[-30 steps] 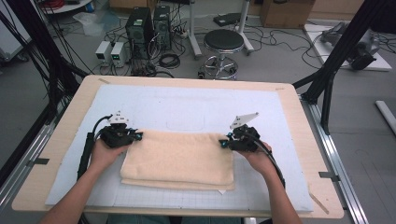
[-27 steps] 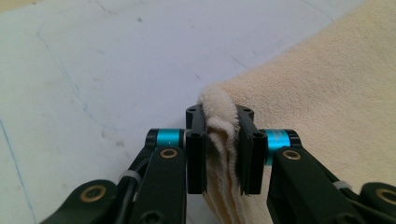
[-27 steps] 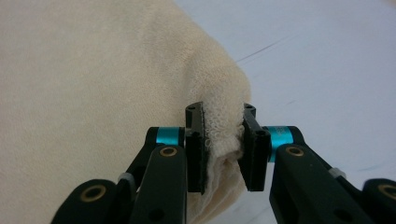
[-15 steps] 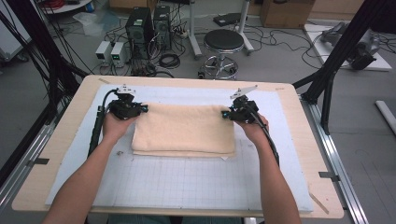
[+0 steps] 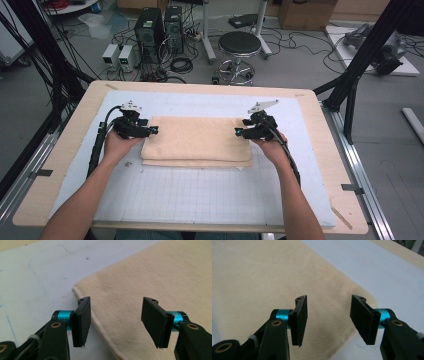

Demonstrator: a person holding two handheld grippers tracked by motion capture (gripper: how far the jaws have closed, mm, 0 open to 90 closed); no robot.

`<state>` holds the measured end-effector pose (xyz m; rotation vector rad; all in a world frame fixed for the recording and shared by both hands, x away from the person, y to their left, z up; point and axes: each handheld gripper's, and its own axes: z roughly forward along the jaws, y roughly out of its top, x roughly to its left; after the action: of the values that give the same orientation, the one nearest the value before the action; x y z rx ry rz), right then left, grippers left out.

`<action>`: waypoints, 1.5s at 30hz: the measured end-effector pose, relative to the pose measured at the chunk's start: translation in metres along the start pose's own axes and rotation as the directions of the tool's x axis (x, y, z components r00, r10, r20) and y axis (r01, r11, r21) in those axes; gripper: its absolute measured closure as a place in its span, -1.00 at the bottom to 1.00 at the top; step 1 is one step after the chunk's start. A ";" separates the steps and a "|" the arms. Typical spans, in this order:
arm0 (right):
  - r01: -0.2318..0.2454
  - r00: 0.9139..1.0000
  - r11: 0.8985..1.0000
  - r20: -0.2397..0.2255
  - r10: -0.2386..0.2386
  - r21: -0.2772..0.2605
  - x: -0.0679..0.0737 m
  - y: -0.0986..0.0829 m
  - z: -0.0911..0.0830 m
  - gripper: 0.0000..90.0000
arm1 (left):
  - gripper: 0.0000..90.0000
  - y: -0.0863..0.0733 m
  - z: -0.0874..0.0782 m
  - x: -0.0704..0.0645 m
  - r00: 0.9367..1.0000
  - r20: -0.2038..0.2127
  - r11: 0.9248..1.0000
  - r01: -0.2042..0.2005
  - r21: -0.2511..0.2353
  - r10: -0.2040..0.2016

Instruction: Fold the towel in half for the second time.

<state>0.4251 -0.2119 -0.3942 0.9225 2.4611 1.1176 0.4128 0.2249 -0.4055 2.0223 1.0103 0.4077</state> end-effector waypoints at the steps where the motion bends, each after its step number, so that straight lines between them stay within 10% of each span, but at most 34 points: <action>1: 0.002 1.000 1.000 -0.012 -0.002 -0.002 0.003 -0.002 -0.001 0.06 | -0.07 -0.003 -0.002 -0.004 1.000 0.012 1.000 -0.006 -0.005 0.006; 11: 0.055 0.998 0.996 -0.041 -0.052 0.072 0.031 -0.026 0.004 -0.11 | -0.09 -0.036 -0.010 -0.035 0.993 0.080 0.996 -0.084 0.027 0.082; 21: 0.061 0.998 0.987 -0.030 -0.058 0.145 0.036 -0.033 0.007 -0.14 | -0.10 -0.046 -0.008 -0.037 0.991 0.097 0.995 -0.092 0.038 0.088; 26: 0.006 1.000 0.999 -0.028 -0.004 0.038 0.035 -0.050 0.005 -0.14 | -0.10 -0.047 -0.008 -0.036 0.992 0.099 0.996 -0.087 0.027 0.084; 45: -0.045 0.999 0.998 0.007 0.046 -0.044 0.044 -0.050 -0.022 -0.74 | -0.72 -0.051 -0.027 -0.042 0.986 0.162 0.999 -0.043 0.019 0.039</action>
<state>0.3591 -0.2201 -0.4174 0.9730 2.4110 1.1752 0.3448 0.2243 -0.4268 2.0623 0.8781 0.2499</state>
